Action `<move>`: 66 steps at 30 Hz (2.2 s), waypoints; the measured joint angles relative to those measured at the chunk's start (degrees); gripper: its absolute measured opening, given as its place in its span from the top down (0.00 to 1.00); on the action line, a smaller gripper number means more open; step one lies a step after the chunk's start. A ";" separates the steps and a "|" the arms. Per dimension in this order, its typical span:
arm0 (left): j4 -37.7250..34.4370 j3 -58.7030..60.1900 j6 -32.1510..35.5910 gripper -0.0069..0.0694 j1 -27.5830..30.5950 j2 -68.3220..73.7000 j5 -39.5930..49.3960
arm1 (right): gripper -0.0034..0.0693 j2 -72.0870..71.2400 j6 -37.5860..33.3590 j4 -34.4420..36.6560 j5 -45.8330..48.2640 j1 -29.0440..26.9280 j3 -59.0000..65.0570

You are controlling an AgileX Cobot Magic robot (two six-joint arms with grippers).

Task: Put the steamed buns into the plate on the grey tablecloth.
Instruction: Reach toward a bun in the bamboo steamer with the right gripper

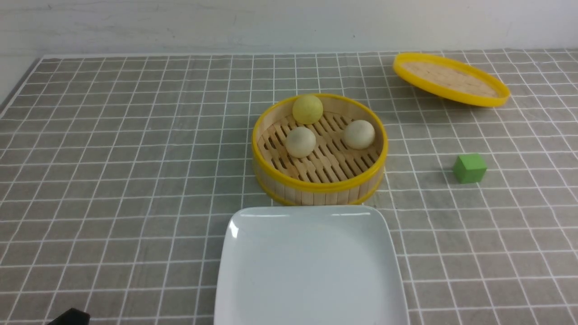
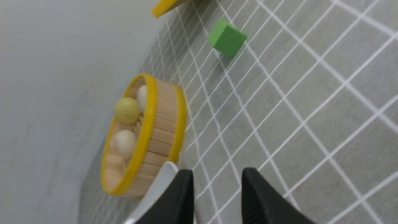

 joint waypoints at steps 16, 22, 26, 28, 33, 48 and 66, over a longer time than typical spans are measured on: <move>-1.08 -22.29 23.50 0.84 -0.24 9.02 9.94 | 0.97 23.08 -20.35 -14.64 9.41 0.00 -28.44; 4.97 -32.78 32.87 0.91 -0.36 28.42 32.63 | 0.95 49.32 -23.83 -13.06 23.65 0.06 -38.26; 5.78 -35.45 38.13 0.91 -0.36 38.03 36.13 | 0.91 63.22 -36.11 -1.81 22.32 3.93 -44.41; 6.01 -35.50 39.08 0.91 -0.36 40.25 35.74 | 0.87 69.09 -40.83 2.71 20.85 6.54 -48.50; 6.61 -35.50 39.81 0.90 -0.36 42.00 35.06 | 0.67 85.47 -45.63 5.50 18.16 13.04 -63.69; 7.22 -35.54 39.91 0.83 -0.36 42.00 35.95 | 0.42 119.38 -30.93 -21.69 39.26 20.89 -112.11; 7.46 -35.54 39.91 0.79 -0.36 42.00 35.14 | 0.58 130.99 -29.38 -29.35 25.75 22.13 -114.96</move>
